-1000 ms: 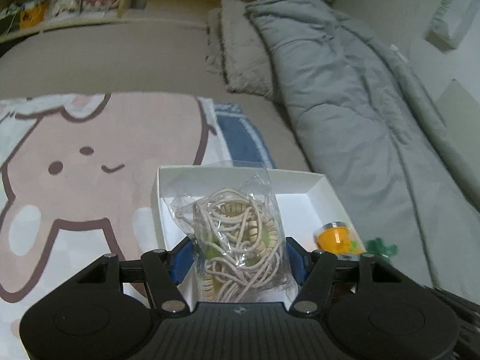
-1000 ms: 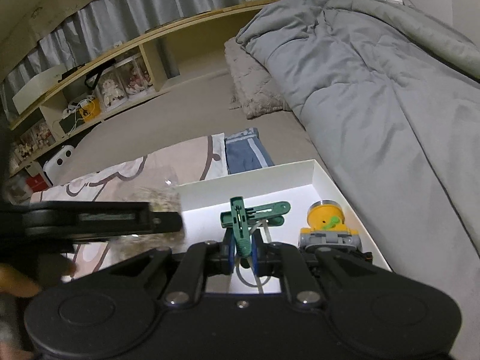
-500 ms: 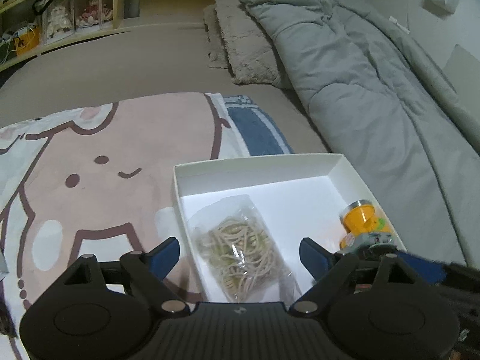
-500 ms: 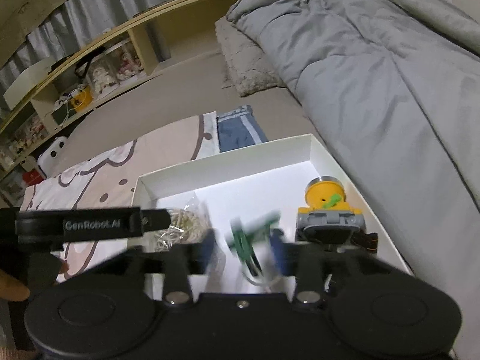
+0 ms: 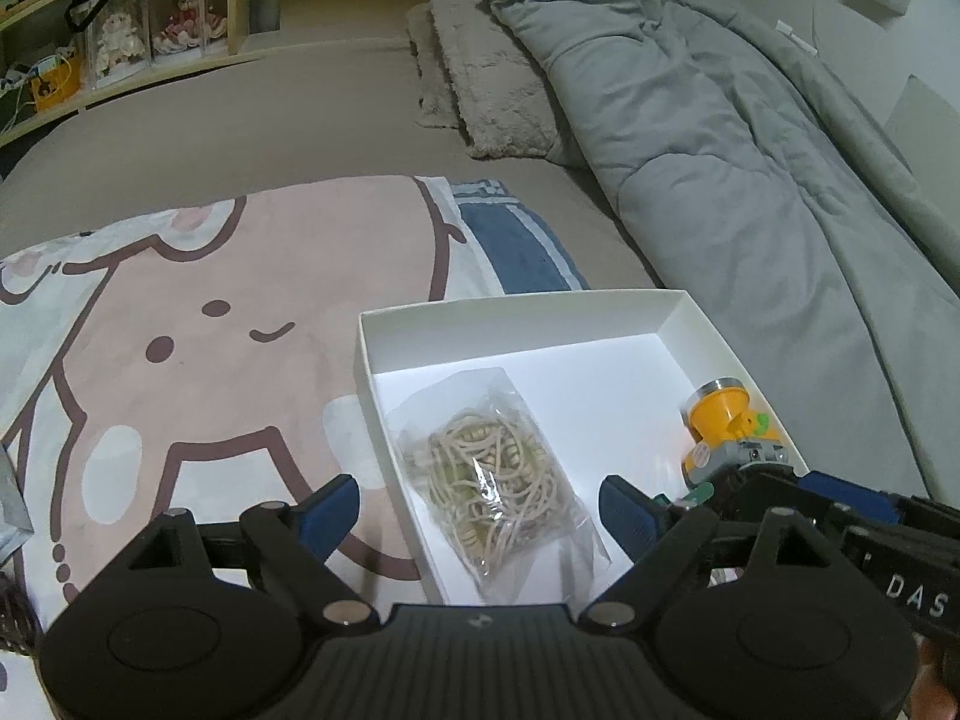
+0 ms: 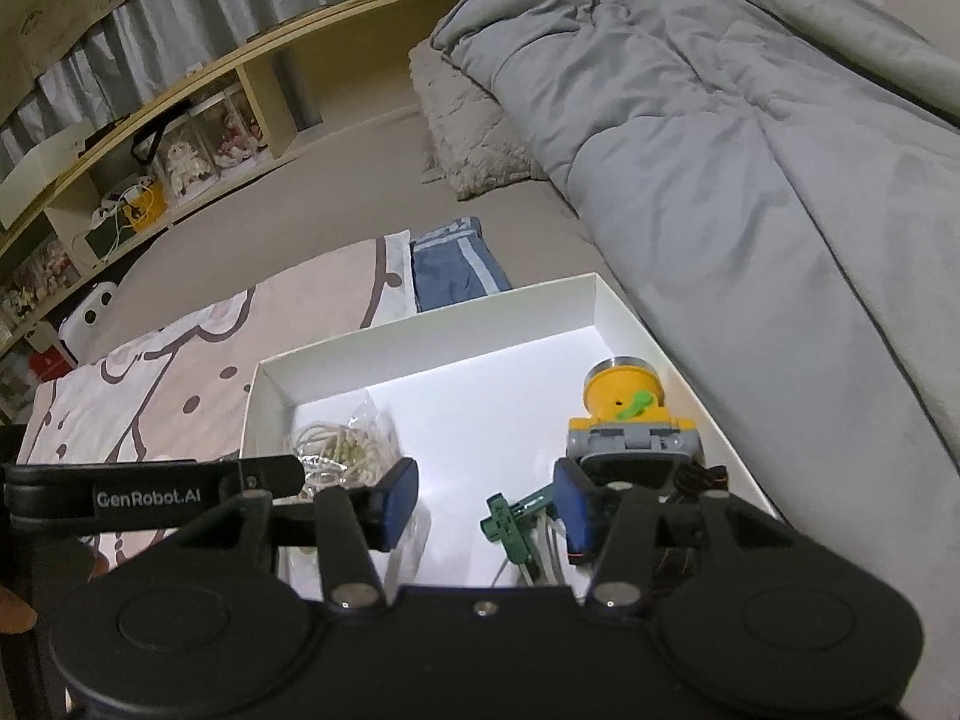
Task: Organize objects
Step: 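Open left gripper to drop the cord bag while right gripper releases the green clip in the tray, then withdraw both tools from the tray toward the black coil and white packet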
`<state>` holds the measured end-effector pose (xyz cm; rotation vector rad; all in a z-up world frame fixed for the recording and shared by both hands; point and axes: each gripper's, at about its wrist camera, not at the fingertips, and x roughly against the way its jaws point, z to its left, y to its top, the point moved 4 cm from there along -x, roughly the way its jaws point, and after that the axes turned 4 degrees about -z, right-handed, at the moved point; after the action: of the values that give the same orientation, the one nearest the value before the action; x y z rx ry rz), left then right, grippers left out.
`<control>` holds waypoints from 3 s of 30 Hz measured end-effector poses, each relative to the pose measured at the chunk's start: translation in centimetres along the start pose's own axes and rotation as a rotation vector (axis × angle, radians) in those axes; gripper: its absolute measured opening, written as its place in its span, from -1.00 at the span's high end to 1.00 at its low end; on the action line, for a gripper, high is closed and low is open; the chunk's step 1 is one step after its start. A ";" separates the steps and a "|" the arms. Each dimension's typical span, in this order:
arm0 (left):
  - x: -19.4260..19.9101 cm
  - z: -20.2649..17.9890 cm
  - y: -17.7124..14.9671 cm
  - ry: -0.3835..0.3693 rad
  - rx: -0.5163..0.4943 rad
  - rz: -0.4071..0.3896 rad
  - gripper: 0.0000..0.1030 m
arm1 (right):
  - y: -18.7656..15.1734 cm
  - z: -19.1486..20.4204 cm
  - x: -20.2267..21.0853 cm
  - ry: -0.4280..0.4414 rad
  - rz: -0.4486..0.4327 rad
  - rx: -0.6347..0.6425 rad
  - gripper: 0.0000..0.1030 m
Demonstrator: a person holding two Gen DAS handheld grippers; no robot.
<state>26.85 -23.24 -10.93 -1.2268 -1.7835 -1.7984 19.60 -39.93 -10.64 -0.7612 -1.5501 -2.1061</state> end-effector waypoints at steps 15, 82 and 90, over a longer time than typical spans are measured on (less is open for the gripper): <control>2.2 0.7 -1.3 0.034 -0.025 0.008 -0.70 | -0.2 0.1 1.2 -0.055 -0.008 0.028 -0.14; 15.7 25.8 -9.8 0.396 0.279 -0.126 -1.00 | -6.5 17.0 0.9 0.190 -0.063 0.272 -1.00; 14.4 25.6 -10.9 0.311 0.223 -0.155 -1.00 | -8.3 20.1 1.1 0.269 -0.099 0.316 -1.00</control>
<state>19.09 7.08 -11.20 -0.6990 -1.8732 -1.7021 17.34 -18.31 -11.37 -0.2852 -1.7362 -1.8705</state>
